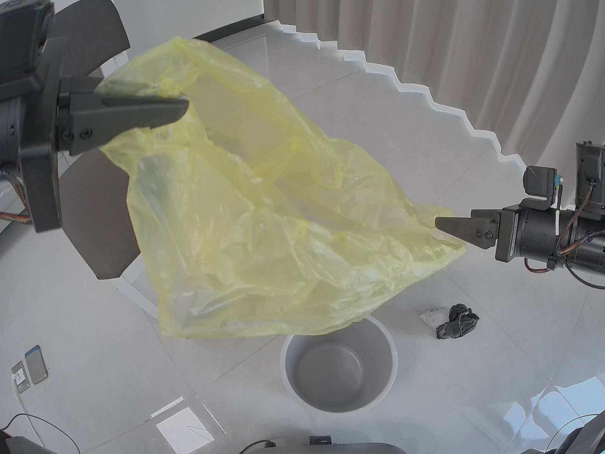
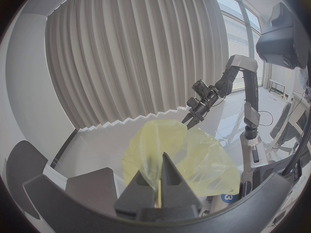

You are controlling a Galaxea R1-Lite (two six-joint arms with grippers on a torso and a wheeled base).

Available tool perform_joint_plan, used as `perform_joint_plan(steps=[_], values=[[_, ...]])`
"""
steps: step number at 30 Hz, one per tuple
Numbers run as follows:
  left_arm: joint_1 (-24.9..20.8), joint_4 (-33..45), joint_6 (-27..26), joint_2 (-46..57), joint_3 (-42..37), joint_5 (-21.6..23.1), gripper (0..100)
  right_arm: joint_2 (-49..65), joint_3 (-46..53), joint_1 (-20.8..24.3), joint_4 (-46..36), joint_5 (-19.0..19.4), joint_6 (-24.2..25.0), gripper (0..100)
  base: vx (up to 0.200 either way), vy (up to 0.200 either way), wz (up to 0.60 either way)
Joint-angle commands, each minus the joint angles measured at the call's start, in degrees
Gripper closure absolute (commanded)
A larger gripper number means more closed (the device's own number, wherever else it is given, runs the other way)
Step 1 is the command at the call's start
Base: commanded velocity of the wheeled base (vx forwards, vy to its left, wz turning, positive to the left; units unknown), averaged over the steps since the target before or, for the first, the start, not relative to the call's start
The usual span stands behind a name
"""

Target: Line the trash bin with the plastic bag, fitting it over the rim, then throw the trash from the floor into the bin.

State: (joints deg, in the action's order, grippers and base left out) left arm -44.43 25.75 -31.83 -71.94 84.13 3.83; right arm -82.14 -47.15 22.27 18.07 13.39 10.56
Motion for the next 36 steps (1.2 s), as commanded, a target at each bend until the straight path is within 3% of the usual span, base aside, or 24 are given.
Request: perform_joint_plan(steps=[1,17,36], values=[[-0.04,0.01,0.01,0.13,0.78,0.04,100,-0.39,-0.13,1.19,0.30,0.06,0.08,0,0.000,0.000,0.00],[0.05,-1.66,0.10,0.13,0.16,0.30,100,-6.10,0.83,7.70,5.66,-0.82,0.17,0,0.000,0.000,0.00],[0.40,-4.48,1.42,0.92,-0.72,-0.14,100,13.06,10.68,9.98,-1.37,-0.64,-1.24,0,0.000,0.000,0.00]])
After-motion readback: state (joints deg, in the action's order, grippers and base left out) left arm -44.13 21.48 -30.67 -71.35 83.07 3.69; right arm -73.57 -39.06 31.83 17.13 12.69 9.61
